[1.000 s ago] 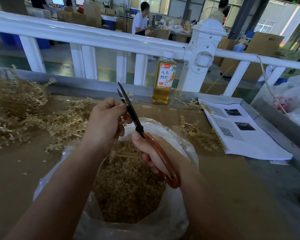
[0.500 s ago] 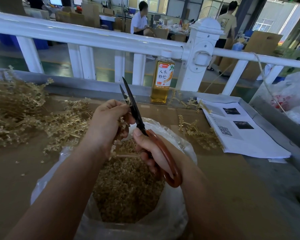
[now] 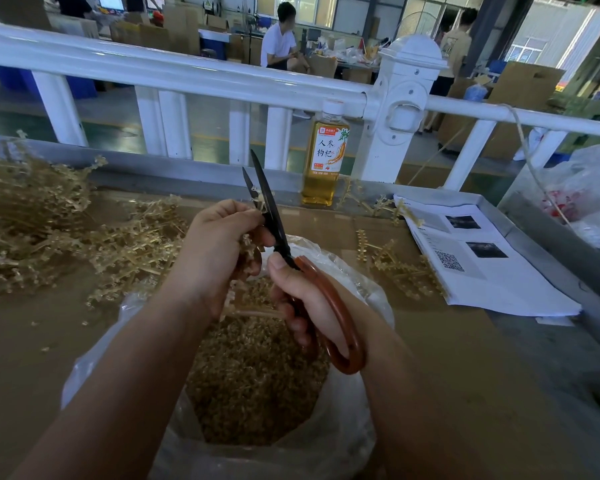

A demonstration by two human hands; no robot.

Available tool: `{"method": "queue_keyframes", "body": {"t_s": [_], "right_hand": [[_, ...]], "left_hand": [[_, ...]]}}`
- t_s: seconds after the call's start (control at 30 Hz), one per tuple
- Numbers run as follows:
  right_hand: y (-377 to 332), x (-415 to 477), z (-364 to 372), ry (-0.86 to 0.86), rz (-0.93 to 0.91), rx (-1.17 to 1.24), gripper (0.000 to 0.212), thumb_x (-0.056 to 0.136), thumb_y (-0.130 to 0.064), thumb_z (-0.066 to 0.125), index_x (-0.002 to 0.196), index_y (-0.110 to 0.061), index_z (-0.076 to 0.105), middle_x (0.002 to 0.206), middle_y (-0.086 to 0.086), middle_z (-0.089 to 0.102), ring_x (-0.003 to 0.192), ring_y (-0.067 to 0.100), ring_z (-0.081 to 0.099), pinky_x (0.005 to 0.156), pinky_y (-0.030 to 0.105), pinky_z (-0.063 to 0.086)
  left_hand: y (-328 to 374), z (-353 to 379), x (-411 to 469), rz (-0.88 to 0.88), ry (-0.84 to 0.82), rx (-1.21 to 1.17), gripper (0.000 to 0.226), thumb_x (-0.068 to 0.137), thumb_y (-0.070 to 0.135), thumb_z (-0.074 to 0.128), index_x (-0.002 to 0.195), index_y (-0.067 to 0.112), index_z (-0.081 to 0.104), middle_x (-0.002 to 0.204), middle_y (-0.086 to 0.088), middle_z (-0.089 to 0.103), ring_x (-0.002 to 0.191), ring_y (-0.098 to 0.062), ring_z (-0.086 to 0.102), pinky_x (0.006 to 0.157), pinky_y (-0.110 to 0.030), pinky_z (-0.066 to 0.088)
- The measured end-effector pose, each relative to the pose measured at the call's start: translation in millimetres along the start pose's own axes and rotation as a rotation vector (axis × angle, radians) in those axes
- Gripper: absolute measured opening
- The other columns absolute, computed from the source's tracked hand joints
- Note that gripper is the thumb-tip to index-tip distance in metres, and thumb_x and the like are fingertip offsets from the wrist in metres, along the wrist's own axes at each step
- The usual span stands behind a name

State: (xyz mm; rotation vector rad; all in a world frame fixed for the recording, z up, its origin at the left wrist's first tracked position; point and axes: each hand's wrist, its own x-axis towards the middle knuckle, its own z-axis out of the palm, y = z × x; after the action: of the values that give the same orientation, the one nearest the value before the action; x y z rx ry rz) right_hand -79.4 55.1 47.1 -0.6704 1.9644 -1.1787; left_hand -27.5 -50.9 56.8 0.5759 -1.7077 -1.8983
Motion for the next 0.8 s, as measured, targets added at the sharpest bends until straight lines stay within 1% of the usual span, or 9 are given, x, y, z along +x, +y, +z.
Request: {"method": "queue_keyframes", "body": {"t_s": [0.13, 0.27, 0.4, 0.57, 0.67, 0.8], "right_hand": [[3.1, -1.3, -1.2, -0.035, -0.023, 0.084, 0.043, 0.093, -0.050, 0.038, 0.075, -0.011, 0.044, 0.059, 0.000, 0.036, 0.049, 0.011, 0.031, 0.050, 0.025, 0.029], [7.7, -1.9, -1.7, -0.047, -0.026, 0.127, 0.041, 0.092, -0.052, 0.040, 0.075, -0.015, 0.046, 0.057, -0.005, 0.035, 0.047, 0.008, 0.030, 0.048, 0.022, 0.028], [8.1, -0.5, -1.5, -0.039, -0.004, 0.133, 0.043, 0.091, -0.054, 0.041, 0.073, -0.016, 0.046, 0.055, -0.006, 0.035, 0.046, 0.007, 0.029, 0.047, 0.021, 0.026], [8.7, 0.0, -2.0, -0.050, -0.020, 0.137, 0.041, 0.090, -0.054, 0.041, 0.072, -0.017, 0.046, 0.051, -0.008, 0.035, 0.044, 0.006, 0.028, 0.045, 0.020, 0.026], [10.9, 0.7, -2.0, -0.057, -0.038, 0.136, 0.040, 0.088, -0.056, 0.042, 0.071, -0.020, 0.047, 0.050, -0.011, 0.035, 0.041, 0.004, 0.029, 0.042, 0.018, 0.026], [11.6, 1.6, -1.8, -0.053, -0.038, 0.116, 0.042, 0.086, -0.059, 0.041, 0.072, -0.020, 0.047, 0.054, -0.009, 0.036, 0.043, 0.005, 0.030, 0.045, 0.019, 0.028]], "left_hand": [[1.3, -1.3, 1.0, -0.015, -0.019, -0.001, 0.014, 0.094, 0.010, 0.046, 0.086, 0.004, 0.055, 0.048, 0.006, 0.059, 0.029, -0.004, 0.038, 0.030, -0.009, 0.025], [1.4, -2.2, 0.1, -0.016, -0.033, -0.005, 0.017, 0.095, 0.010, 0.045, 0.082, 0.004, 0.055, 0.048, 0.005, 0.059, 0.029, -0.005, 0.038, 0.030, -0.009, 0.025], [1.5, -2.7, -0.3, -0.026, -0.033, -0.025, 0.019, 0.095, 0.009, 0.045, 0.080, 0.005, 0.055, 0.046, 0.005, 0.058, 0.028, -0.005, 0.038, 0.030, -0.009, 0.025], [1.4, -3.7, 0.0, -0.015, -0.039, -0.010, 0.015, 0.094, 0.009, 0.045, 0.086, 0.002, 0.056, 0.047, 0.005, 0.059, 0.028, -0.005, 0.038, 0.029, -0.010, 0.025], [0.6, -4.6, 0.6, -0.012, -0.042, -0.005, 0.016, 0.094, 0.009, 0.044, 0.086, 0.002, 0.056, 0.047, 0.005, 0.058, 0.028, -0.006, 0.038, 0.030, -0.010, 0.024], [-0.6, -6.3, 2.1, -0.016, -0.049, -0.012, 0.018, 0.095, 0.010, 0.045, 0.085, 0.002, 0.057, 0.049, 0.004, 0.060, 0.030, -0.007, 0.040, 0.031, -0.011, 0.026]]}}
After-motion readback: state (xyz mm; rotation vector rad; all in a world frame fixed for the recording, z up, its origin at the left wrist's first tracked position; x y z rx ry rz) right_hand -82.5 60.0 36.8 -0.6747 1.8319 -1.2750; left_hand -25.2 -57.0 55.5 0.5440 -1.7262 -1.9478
